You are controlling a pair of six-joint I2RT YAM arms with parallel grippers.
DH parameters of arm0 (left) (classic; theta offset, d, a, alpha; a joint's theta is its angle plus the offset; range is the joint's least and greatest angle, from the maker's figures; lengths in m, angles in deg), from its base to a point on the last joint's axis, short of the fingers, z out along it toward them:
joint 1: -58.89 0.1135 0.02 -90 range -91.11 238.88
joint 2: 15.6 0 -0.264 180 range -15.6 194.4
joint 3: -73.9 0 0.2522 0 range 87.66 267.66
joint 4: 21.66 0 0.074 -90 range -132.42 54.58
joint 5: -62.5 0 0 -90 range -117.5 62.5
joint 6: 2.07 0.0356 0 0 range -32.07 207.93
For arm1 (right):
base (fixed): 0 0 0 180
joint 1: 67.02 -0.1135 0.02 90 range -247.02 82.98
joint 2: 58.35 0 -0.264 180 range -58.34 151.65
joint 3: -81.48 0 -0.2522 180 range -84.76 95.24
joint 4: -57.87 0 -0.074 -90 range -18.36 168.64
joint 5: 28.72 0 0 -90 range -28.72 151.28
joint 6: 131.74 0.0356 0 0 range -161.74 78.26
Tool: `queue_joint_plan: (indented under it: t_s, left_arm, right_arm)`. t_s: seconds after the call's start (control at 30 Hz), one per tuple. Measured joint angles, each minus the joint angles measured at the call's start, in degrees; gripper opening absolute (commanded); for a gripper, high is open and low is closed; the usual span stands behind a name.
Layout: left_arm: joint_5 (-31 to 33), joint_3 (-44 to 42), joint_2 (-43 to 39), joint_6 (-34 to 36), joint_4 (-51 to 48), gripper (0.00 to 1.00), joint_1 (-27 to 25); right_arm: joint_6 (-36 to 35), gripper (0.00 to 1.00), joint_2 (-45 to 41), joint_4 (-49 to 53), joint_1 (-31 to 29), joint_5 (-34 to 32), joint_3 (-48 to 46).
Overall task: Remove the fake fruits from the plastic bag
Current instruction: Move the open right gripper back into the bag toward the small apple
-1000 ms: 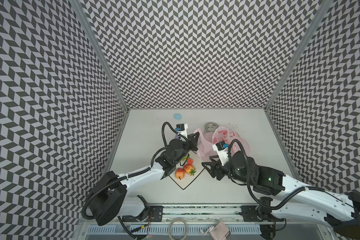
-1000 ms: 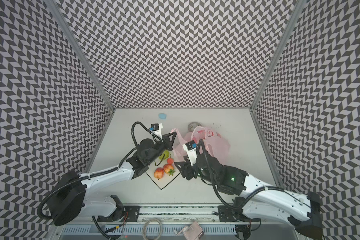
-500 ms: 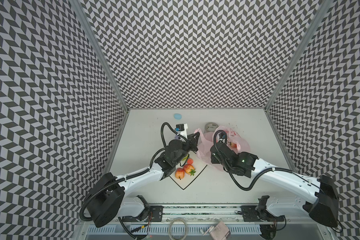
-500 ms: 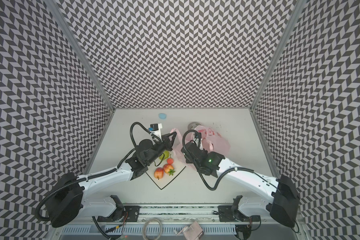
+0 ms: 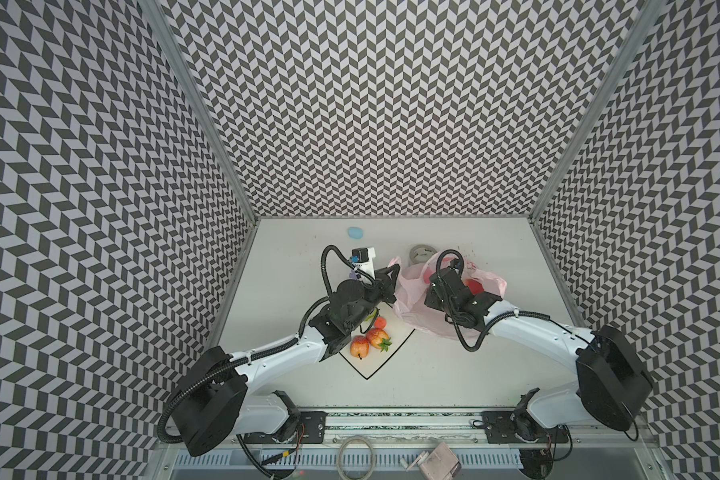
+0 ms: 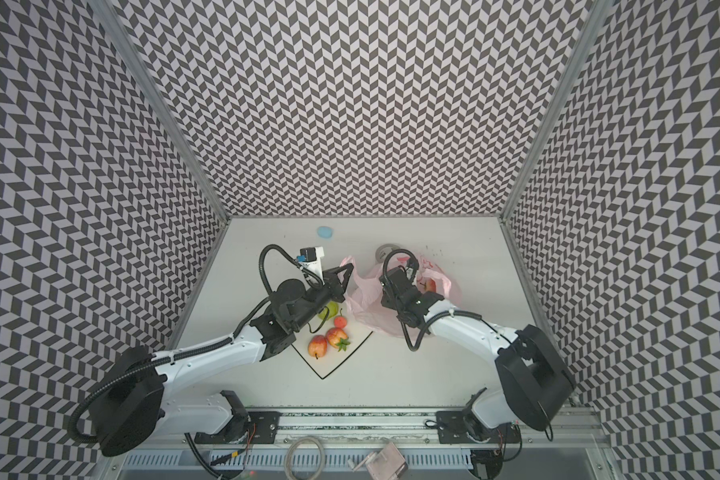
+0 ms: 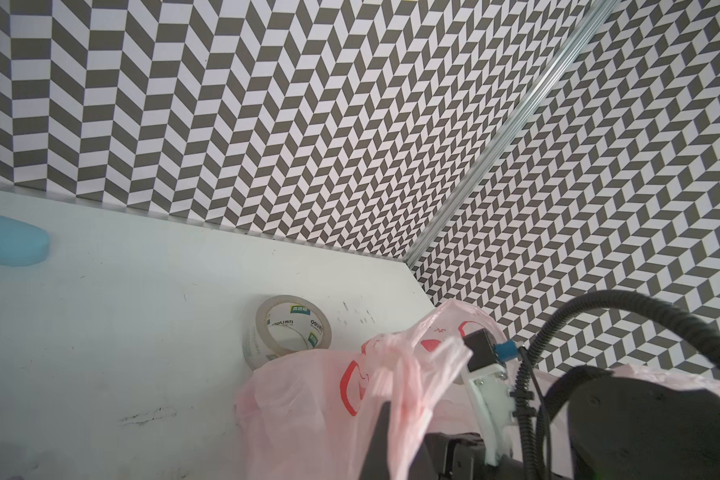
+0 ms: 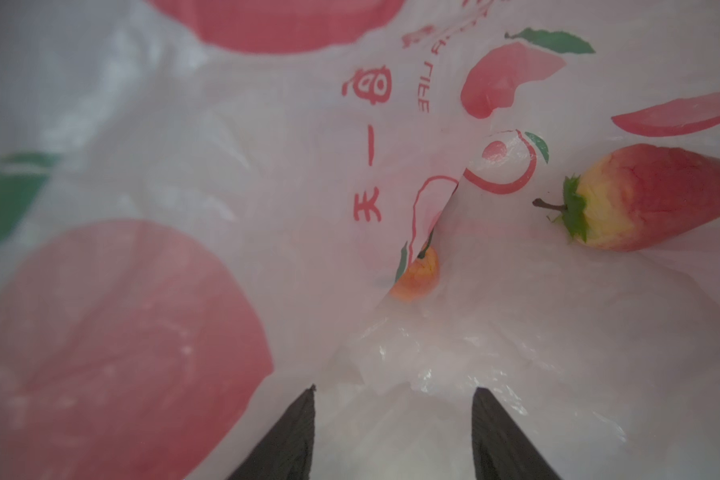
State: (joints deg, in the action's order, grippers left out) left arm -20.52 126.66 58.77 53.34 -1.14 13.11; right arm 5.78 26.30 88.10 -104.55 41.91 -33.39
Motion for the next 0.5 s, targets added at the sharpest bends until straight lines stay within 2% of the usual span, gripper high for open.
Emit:
queue_joint_plan:
  t_s: [0.27,0.5]
  left_arm:
    - [-0.87,0.0,0.0,0.22,-0.07,0.0,0.0]
    - [-1.86,0.0,0.0,0.26,-0.39,0.0,0.0]
  right_arm:
    - [-0.13,0.62,7.43,-4.96,4.48,4.13,0.17]
    - [-1.29,0.65,11.89,-7.1,5.9,5.84,1.4]
